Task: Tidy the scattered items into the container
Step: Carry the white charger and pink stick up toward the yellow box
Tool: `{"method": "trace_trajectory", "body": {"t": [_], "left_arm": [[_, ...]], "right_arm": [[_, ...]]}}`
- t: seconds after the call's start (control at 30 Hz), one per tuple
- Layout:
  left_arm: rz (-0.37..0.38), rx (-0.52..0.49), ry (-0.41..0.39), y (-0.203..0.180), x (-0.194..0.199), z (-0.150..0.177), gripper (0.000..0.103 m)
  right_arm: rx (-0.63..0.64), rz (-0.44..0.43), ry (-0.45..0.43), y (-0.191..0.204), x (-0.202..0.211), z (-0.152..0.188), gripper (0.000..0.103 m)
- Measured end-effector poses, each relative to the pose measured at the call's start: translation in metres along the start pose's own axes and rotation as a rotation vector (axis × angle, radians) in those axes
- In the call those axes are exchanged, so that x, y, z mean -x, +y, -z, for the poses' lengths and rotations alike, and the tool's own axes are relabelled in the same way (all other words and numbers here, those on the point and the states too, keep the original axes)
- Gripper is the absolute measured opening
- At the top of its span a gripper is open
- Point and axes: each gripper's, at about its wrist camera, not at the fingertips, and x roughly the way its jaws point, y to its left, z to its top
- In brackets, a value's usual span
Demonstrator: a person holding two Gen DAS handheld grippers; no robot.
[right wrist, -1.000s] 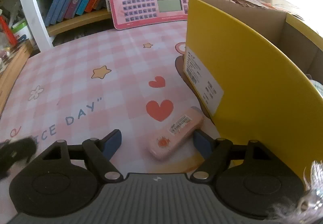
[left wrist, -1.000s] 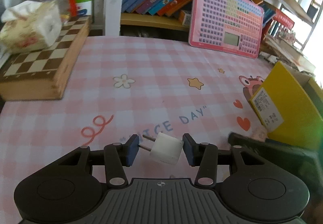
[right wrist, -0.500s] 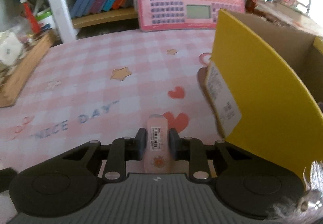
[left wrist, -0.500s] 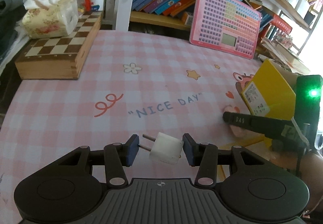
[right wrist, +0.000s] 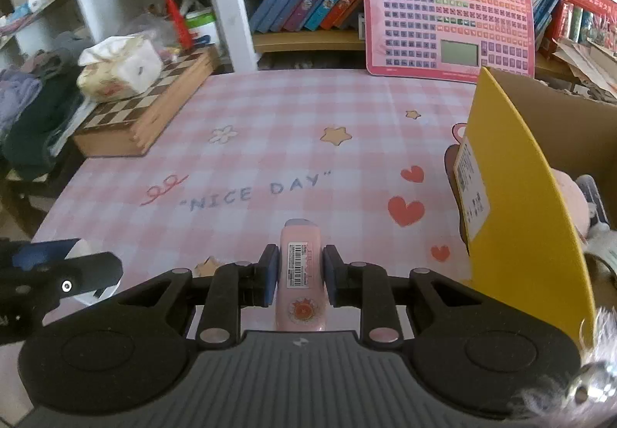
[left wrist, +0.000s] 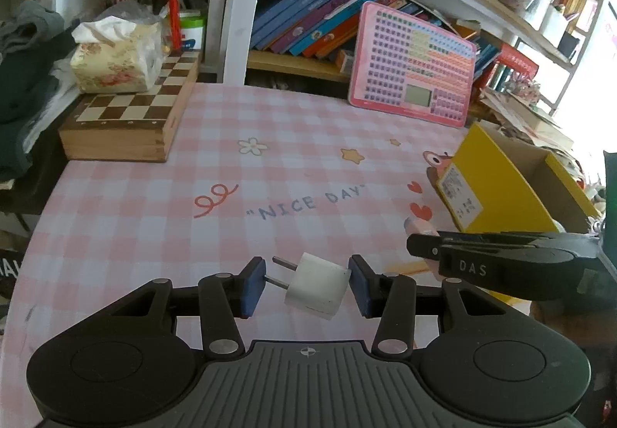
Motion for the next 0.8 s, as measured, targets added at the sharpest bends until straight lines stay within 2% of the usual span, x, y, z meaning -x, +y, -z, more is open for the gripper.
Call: {"method": "trace_trajectory", "body": {"t": [0.4, 0.57, 0.8], "left_arm": [[0.017, 0.003, -0.029, -0.013, 0.054, 0.039, 0.046], [0.022, 0.020, -0.034, -0.016, 0.077, 0.056, 0.046], [0.030, -0.031, -0.039, -0.025, 0.107, 0.072, 0.046]], "right_arm": [[0.059, -0.044, 0.026, 0.015, 0.065, 0.047, 0.023], [0.090, -0.054, 0.001, 0.028, 0.089, 0.067, 0.023], [0.144, -0.100, 0.016, 0.034, 0.117, 0.084, 0.023]]}}
